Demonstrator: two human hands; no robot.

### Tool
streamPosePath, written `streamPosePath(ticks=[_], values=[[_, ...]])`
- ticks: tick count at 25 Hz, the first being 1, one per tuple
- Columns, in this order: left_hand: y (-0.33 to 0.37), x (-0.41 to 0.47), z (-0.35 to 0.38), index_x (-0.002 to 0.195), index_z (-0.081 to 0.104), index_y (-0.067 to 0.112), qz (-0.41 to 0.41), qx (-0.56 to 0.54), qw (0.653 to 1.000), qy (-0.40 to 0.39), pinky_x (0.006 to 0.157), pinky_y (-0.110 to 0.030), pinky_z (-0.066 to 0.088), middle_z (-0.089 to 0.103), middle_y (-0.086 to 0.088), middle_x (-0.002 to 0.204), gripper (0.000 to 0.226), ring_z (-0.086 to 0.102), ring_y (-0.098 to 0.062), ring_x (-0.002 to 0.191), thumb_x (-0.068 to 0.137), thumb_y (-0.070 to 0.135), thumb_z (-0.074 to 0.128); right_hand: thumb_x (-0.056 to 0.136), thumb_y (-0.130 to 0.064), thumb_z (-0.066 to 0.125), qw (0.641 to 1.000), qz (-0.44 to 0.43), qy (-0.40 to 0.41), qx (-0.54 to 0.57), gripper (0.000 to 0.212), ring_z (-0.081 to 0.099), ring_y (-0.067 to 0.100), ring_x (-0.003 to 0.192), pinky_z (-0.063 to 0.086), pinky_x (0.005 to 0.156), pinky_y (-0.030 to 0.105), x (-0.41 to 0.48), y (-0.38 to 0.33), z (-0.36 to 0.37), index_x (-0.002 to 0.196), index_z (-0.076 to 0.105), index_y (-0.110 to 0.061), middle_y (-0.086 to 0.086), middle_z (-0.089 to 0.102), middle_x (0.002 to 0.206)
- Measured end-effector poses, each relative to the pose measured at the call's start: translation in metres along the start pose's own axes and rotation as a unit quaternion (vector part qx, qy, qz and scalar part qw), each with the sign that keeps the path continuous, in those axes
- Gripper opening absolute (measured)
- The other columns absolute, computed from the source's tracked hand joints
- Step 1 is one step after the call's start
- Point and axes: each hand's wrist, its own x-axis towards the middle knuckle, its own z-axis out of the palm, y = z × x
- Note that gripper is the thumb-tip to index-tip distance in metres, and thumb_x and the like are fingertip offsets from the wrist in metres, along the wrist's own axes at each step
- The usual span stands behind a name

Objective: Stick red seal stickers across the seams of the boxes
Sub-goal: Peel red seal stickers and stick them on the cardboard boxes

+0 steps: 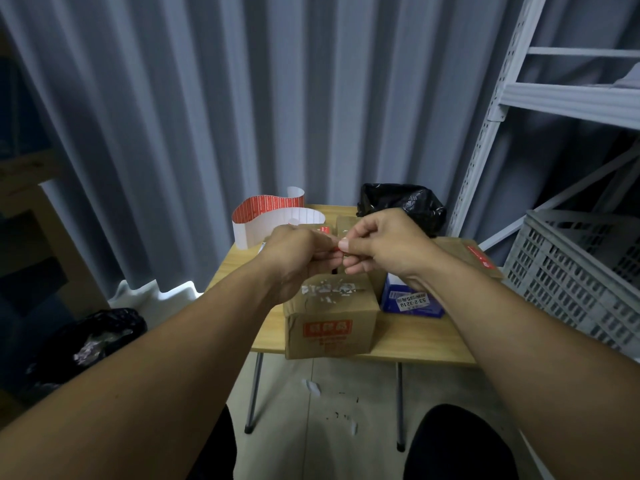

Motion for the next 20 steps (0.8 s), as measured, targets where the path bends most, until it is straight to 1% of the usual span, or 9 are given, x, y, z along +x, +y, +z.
streamPosePath(ticks=[3, 5, 6, 10, 12, 13, 16, 18, 20], values=[[0.004, 0.001, 0.003, 0.110, 0.065, -0.016, -0.009, 0.030, 0.999, -0.034, 0.087, -0.035, 0.061, 0.072, -0.029, 0.108, 0.023, 0.073, -0.034, 0.099, 0.094, -0.011, 0.050, 0.086, 0.004, 0.074, 1.000, -0.002, 0.029, 0.012, 0.013, 0.072, 0.023, 0.068, 0.064, 0.062, 0.033, 0.000, -0.002, -0.005, 0.092, 0.063, 0.003, 0.020, 0.070, 0.077], [0.004, 0.006, 0.005, 0.115, 0.063, -0.016, -0.007, 0.043, 0.998, -0.055, 0.084, -0.033, 0.062, 0.071, -0.030, 0.110, 0.024, 0.073, -0.034, 0.102, 0.098, -0.008, 0.048, 0.086, 0.005, 0.073, 0.999, -0.004, 0.038, 0.008, 0.019, 0.072, 0.022, 0.067, 0.063, 0.061, 0.031, 0.003, -0.003, -0.008, 0.100, 0.061, 0.000, 0.018, 0.071, 0.078], [0.004, 0.010, 0.005, 0.115, 0.064, -0.014, -0.007, 0.044, 0.997, -0.059, 0.082, -0.033, 0.062, 0.072, -0.029, 0.109, 0.024, 0.073, -0.034, 0.102, 0.100, -0.006, 0.047, 0.086, 0.004, 0.073, 0.999, -0.006, 0.038, -0.001, 0.018, 0.072, 0.022, 0.067, 0.063, 0.062, 0.030, 0.006, -0.004, -0.008, 0.101, 0.063, 0.000, 0.016, 0.072, 0.078], [0.012, 0.034, 0.007, 0.111, 0.066, -0.009, 0.002, 0.034, 0.998, -0.048, 0.082, -0.035, 0.062, 0.074, -0.027, 0.103, 0.018, 0.075, -0.032, 0.096, 0.099, -0.004, 0.053, 0.086, 0.002, 0.074, 0.997, -0.005, 0.075, 0.015, 0.011, 0.072, 0.021, 0.066, 0.063, 0.064, 0.031, 0.022, -0.011, -0.008, 0.095, 0.067, 0.004, 0.016, 0.071, 0.077], [0.016, 0.044, 0.008, 0.105, 0.062, -0.002, 0.009, 0.023, 0.999, -0.039, 0.073, -0.033, 0.063, 0.075, -0.024, 0.095, 0.013, 0.076, -0.029, 0.084, 0.095, -0.009, 0.056, 0.087, 0.005, 0.071, 0.995, 0.000, 0.097, 0.012, 0.010, 0.071, 0.019, 0.065, 0.063, 0.066, 0.031, 0.031, -0.013, -0.008, 0.096, 0.067, 0.006, 0.013, 0.070, 0.074], [0.016, 0.049, 0.008, 0.103, 0.058, 0.002, 0.014, 0.020, 0.999, -0.030, 0.071, -0.033, 0.063, 0.075, -0.022, 0.092, 0.017, 0.076, -0.028, 0.080, 0.093, -0.011, 0.058, 0.088, 0.007, 0.070, 0.995, 0.004, 0.101, 0.001, 0.009, 0.071, 0.019, 0.065, 0.063, 0.067, 0.032, 0.035, -0.014, -0.008, 0.096, 0.067, 0.007, 0.012, 0.070, 0.072], [0.015, 0.065, 0.012, 0.099, 0.056, 0.004, 0.036, 0.030, 0.999, -0.015, 0.078, -0.036, 0.062, 0.069, -0.025, 0.094, 0.021, 0.070, -0.030, 0.082, 0.088, -0.013, 0.062, 0.086, 0.014, 0.063, 0.992, 0.019, 0.119, -0.028, 0.008, 0.068, 0.020, 0.062, 0.061, 0.064, 0.030, 0.049, -0.017, -0.011, 0.093, 0.066, 0.012, 0.013, 0.067, 0.068], [0.016, 0.081, 0.017, 0.096, 0.058, 0.003, 0.042, 0.043, 0.998, -0.015, 0.077, -0.036, 0.062, 0.067, -0.027, 0.094, 0.018, 0.068, -0.031, 0.082, 0.088, -0.013, 0.061, 0.085, 0.017, 0.061, 0.989, 0.027, 0.140, -0.032, 0.011, 0.067, 0.023, 0.063, 0.062, 0.065, 0.032, 0.063, -0.015, -0.016, 0.090, 0.065, 0.008, 0.017, 0.066, 0.070], [0.019, 0.101, 0.023, 0.104, 0.058, -0.001, 0.041, 0.055, 0.998, -0.012, 0.079, -0.038, 0.064, 0.068, -0.029, 0.099, 0.020, 0.071, -0.032, 0.084, 0.088, -0.013, 0.060, 0.086, 0.015, 0.060, 0.988, 0.032, 0.151, -0.030, 0.016, 0.068, 0.022, 0.063, 0.063, 0.067, 0.035, 0.082, -0.010, -0.026, 0.091, 0.063, 0.000, 0.018, 0.066, 0.074]])
